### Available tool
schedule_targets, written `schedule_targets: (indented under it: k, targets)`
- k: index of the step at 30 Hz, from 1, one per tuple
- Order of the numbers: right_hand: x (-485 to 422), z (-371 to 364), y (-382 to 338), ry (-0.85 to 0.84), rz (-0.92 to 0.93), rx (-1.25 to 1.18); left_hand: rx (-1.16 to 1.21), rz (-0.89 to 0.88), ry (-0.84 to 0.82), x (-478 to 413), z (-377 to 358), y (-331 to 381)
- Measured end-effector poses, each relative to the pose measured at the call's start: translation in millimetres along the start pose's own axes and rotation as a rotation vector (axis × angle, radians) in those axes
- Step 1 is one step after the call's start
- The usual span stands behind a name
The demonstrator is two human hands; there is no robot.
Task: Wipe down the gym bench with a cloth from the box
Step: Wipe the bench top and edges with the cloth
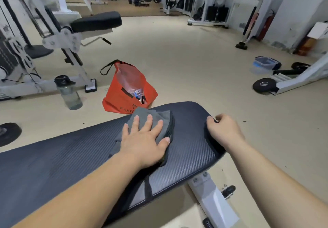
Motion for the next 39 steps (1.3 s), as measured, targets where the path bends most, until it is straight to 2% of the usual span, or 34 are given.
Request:
schedule_targets:
  k: [1,4,7,9,13,14,16,20,22,24,28,30,33,35,37,39]
  targets:
    - [-4.5,-0.6,7.2,-0.002,-0.023,-0.051,0.011,-0.030,0.004,-1.3,-4.0,21.0]
    - [-15.0,1.0,18.5,0.029,-0.073,-0.220,0.007,-0.310,-0.037,2.0,-13.5,75.7]
    - [-21.2,5.0,26.0,0.057,-0.098,-0.367,-0.018,-0.463,-0.051,-36.3,-8.4,80.0]
    - [-24.6,5.4,32.7,0.042,-0.099,-0.403,-0.041,-0.392,-0.029,-73.0,-5.9,73.8]
    - [-31.1,2.6,42.8,0.039,-0.133,-0.521,-0.025,-0.102,0.006,-115.2,-8.1,93.8]
    - [-32.2,3.6,43.9,0.050,-0.153,-0.557,-0.010,-0.084,0.006,-114.0,-9.6,107.0]
    - [-34.3,7.3,44.2,0.084,-0.167,-0.607,0.003,-0.159,0.004,-94.9,-15.0,135.4]
    - [-36.4,20.1,52.5,0.177,-0.145,-0.489,-0.024,-0.501,0.008,-35.4,-26.2,155.8]
    - [-34.5,23.3,58.4,0.182,-0.135,-0.434,-0.026,-0.572,0.000,-35.8,-21.5,139.5]
    - [-30.4,23.2,59.9,0.142,-0.111,-0.447,-0.039,-0.512,-0.010,-57.6,-14.8,118.7]
    - [-19.4,22.0,49.2,0.085,0.003,-0.407,-0.001,-0.176,0.023,-77.0,-11.3,97.6]
    - [-18.5,21.5,41.4,0.112,0.041,-0.390,0.020,-0.209,0.036,-43.3,-18.7,109.8]
    - [-14.6,18.2,24.0,0.104,0.115,-0.319,0.008,-0.466,0.035,28.8,-23.5,114.1]
    - [-10.2,12.6,12.8,0.100,0.171,-0.261,-0.009,-0.579,0.013,41.7,-18.5,92.9]
    - [-5.5,6.9,2.7,0.098,0.237,-0.196,0.008,-0.557,-0.003,21.7,-10.8,64.6]
    - [0.3,2.4,-6.9,0.076,0.297,-0.156,0.009,-0.390,0.008,-15.0,-2.7,33.4]
Point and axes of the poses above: each hand's wrist, its own x-axis away from the middle knuckle, its own z-axis out of the back of the hand, y = z × x, the point moved 2 cm from there along -x, towards the middle knuckle, and after that the axes turned 4 degrees about y, right-handed, at the moved point
